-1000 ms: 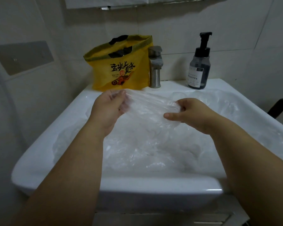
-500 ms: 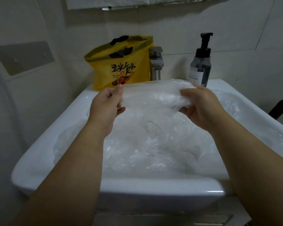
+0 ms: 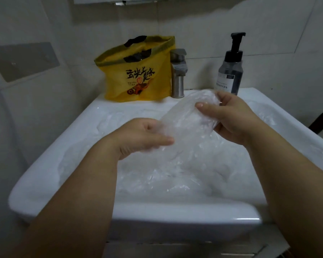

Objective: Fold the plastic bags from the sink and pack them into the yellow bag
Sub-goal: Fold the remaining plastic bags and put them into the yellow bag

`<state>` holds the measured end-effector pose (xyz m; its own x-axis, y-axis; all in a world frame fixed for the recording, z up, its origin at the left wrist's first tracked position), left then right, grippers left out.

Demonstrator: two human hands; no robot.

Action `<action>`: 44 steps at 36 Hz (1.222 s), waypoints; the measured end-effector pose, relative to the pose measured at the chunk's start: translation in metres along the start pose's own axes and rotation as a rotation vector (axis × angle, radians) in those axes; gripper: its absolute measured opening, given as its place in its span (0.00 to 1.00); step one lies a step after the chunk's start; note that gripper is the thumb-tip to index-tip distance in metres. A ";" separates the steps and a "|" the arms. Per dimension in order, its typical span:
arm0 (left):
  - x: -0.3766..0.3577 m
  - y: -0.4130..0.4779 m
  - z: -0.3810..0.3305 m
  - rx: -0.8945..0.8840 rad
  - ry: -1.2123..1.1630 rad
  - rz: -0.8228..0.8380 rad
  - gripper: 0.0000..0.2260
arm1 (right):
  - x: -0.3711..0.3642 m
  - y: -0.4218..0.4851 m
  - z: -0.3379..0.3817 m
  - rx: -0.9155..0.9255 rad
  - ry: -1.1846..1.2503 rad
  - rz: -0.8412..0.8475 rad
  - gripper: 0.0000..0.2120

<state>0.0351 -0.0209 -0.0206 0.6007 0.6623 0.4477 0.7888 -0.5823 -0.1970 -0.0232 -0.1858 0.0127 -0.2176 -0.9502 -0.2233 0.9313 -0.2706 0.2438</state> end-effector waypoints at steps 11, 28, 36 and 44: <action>0.000 0.007 -0.002 0.004 -0.246 -0.083 0.05 | -0.024 -0.003 -0.030 -0.200 0.131 0.011 0.24; -0.021 0.004 -0.023 -0.085 -0.443 0.016 0.08 | -0.072 -0.017 -0.052 -0.274 0.069 0.369 0.36; -0.037 0.002 -0.017 -0.038 -0.260 0.099 0.02 | -0.077 -0.012 -0.054 -0.333 0.174 0.401 0.14; -0.047 0.000 -0.006 0.069 -0.163 0.199 0.01 | -0.029 0.011 -0.009 -0.154 0.439 0.178 0.10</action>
<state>0.0060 -0.0544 -0.0365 0.7537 0.6085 0.2484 0.6565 -0.6789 -0.3289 -0.0040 -0.1596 0.0137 0.0615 -0.8155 -0.5755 0.9823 -0.0528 0.1798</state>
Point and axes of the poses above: each hand's wrist, its own y-axis towards the middle knuckle, its own x-axis out of the back of the hand, z = x × y, the point moved 10 cm from there along y, towards the middle knuckle, and after that the axes turned 7 degrees about x, right-handed, at the moved point
